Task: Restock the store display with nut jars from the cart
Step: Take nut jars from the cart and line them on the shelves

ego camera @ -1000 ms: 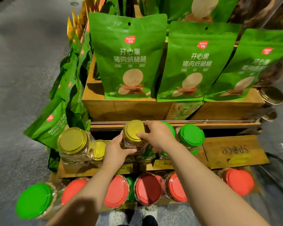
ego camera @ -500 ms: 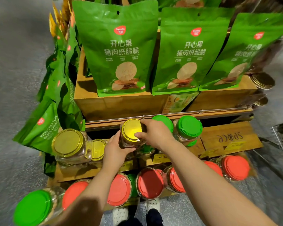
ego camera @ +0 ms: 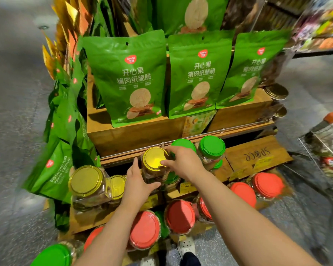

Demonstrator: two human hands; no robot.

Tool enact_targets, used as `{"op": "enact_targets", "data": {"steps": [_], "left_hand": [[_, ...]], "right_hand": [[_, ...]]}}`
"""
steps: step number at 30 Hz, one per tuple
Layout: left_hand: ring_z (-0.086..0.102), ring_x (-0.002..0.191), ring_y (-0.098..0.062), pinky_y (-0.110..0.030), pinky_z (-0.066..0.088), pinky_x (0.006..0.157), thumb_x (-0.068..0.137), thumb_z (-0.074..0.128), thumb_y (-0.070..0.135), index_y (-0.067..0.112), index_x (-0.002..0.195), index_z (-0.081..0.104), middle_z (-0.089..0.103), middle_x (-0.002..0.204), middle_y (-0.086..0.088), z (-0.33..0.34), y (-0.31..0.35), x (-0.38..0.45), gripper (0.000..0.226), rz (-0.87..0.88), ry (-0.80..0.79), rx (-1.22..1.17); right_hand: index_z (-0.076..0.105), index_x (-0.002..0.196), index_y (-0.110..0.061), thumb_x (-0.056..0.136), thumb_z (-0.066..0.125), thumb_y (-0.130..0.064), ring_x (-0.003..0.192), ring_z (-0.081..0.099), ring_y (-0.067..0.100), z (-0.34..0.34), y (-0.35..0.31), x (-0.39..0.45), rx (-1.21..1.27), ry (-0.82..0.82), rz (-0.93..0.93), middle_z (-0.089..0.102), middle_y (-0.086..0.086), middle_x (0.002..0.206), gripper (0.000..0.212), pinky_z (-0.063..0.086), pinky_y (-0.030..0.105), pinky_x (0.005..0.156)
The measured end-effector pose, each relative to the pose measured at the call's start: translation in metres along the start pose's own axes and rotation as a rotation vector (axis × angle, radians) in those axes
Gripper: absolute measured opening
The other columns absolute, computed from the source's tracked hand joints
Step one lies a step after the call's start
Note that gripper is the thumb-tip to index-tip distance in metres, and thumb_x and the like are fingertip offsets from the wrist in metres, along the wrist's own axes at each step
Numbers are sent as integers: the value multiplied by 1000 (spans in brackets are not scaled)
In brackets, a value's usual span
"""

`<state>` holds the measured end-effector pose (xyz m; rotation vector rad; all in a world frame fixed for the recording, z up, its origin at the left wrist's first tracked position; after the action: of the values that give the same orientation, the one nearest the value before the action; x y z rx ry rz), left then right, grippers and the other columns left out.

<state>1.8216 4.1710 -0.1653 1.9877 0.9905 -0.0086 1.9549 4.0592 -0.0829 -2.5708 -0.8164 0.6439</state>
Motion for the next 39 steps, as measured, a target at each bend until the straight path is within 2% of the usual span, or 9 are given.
{"op": "enact_targets", "data": {"steps": [3,7,11,18,23,26,29,33,39], "left_hand": [[22,153,-25,-40,29,120,77,88,42,23,163,4,15,167,-9,-21,17,-15,122,71,0,58],[20,154,-23,-39,24,122,78,84,49,25,161,21,17,168,-6,-51,63,-40,107,234,26,190],[23,154,-25,-41,30,121,79,79,56,27,158,30,22,166,-5,-57,114,-63,98,398,-7,377],[35,149,-27,-47,41,115,82,68,70,33,158,29,25,166,1,-20,195,-118,93,589,-105,765],[48,138,-21,-41,53,102,84,64,71,35,155,33,37,159,4,46,259,-168,86,728,-138,863],[50,135,-20,-40,52,101,82,66,71,37,154,34,44,154,4,108,303,-212,85,832,-191,878],[52,132,-18,-39,53,97,82,67,70,38,153,35,45,148,6,170,342,-255,84,914,-259,886],[51,133,-20,-39,50,101,85,67,66,35,153,37,47,146,5,250,389,-309,80,1016,-321,867],[48,136,-17,-37,49,102,89,65,63,34,153,39,45,151,6,356,441,-383,75,1148,-407,811]], "right_hand": [[53,146,-30,91,70,-49,107,68,27,-14,7,-20,45,29,39,64,5,136,60,55,38,88],[53,146,-30,90,71,-52,112,66,24,-39,19,-53,76,76,77,63,3,140,63,55,39,93],[51,147,-30,89,73,-49,122,61,21,-66,31,-83,104,148,86,62,-4,142,65,51,37,100],[48,148,-34,88,72,-54,127,57,25,-117,79,-148,-57,183,121,58,0,144,68,51,41,98],[42,151,-32,87,74,-50,134,51,27,-156,154,-217,-150,188,198,51,2,150,74,50,43,103],[40,154,-30,87,76,-47,139,46,25,-179,213,-272,-163,197,260,46,1,155,78,46,43,108],[42,153,-30,85,78,-45,138,48,25,-201,271,-325,-156,225,330,50,1,152,78,45,41,108],[45,151,-29,84,78,-46,133,52,27,-224,345,-394,-146,273,436,54,4,148,77,47,39,102],[36,156,-30,89,74,-48,144,40,26,-237,447,-481,-65,297,610,40,3,159,79,42,42,111]]}}
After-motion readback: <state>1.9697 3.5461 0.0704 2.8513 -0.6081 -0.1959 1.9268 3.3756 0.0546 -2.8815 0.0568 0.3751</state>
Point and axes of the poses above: each hand's wrist, its own x-axis towards the middle knuckle, its own z-axis out of the palm, y = z × x, the point moved 7 cm from there along x, towards the middle knuckle
